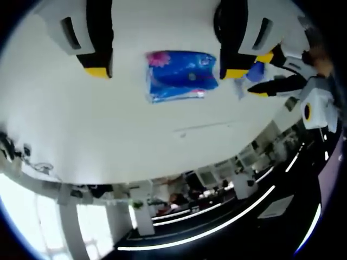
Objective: Arrange the tabletop items into an orderly group along one side of the table until the central work area is clear of visible clutter.
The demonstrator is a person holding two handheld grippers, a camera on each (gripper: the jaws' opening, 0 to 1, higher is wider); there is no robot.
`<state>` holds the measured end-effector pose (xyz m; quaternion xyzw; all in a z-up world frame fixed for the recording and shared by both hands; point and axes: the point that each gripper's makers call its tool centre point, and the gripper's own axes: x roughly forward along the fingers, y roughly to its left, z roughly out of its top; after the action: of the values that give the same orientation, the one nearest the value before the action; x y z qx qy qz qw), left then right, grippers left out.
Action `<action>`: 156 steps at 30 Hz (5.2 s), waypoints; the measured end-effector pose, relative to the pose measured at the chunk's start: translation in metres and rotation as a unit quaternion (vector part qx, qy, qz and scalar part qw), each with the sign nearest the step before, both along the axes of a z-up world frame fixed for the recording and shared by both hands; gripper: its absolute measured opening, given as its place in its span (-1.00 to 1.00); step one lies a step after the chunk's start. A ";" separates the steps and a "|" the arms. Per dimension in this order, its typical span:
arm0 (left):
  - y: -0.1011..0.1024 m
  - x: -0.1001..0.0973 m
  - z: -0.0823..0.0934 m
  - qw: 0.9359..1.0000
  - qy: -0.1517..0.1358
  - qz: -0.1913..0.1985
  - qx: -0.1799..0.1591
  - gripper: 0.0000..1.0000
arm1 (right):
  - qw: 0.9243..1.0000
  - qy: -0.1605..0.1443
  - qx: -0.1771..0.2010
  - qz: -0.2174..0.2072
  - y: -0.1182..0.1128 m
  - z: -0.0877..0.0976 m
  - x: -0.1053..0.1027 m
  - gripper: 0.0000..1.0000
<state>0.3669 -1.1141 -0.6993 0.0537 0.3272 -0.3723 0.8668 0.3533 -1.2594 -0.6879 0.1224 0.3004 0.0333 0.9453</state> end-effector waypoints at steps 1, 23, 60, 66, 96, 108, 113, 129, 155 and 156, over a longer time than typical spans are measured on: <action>0.003 -0.002 0.001 1.000 -0.001 -0.002 0.000 0.66 | 1.000 0.001 0.004 0.003 0.003 0.001 -0.002 0.66; 0.042 -0.043 0.019 0.998 -0.008 -0.059 0.015 0.90 | 0.994 -0.028 0.049 0.096 0.071 0.049 -0.058 0.99; 0.073 -0.062 -0.030 0.993 0.077 -0.037 0.084 -0.04 | 0.989 -0.002 0.029 0.148 0.117 0.038 -0.138 0.93; 0.074 -0.065 -0.037 0.986 0.100 -0.054 0.125 -0.13 | 0.989 0.000 0.032 0.144 0.118 0.035 -0.142 0.92; 0.081 -0.067 -0.047 0.959 0.158 -0.085 0.219 -0.28 | 0.990 0.008 0.016 0.137 0.120 0.032 -0.149 0.87; 0.082 -0.069 -0.040 0.966 0.163 -0.074 0.184 -0.32 | 0.991 0.001 0.020 0.131 0.121 0.036 -0.148 0.85; 0.084 -0.065 -0.036 0.975 0.150 -0.055 0.155 -0.32 | 0.990 -0.003 0.009 0.141 0.126 0.038 -0.148 0.85; 0.097 -0.072 -0.001 0.992 0.085 -0.030 0.091 -0.34 | 0.987 -0.005 0.008 0.160 0.138 0.041 -0.157 0.86; 0.118 -0.080 0.049 1.000 -0.012 0.018 -0.020 -0.36 | 0.987 -0.012 0.004 0.158 0.140 0.049 -0.161 0.86; 0.119 -0.080 0.051 0.999 -0.015 0.019 -0.024 -0.36 | 0.987 -0.012 0.004 0.158 0.140 0.049 -0.161 0.86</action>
<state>0.2868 -0.9951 -0.6486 0.0322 0.3066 -0.3623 0.8796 0.1919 -1.1190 -0.6391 0.0771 0.3045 0.1847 0.9312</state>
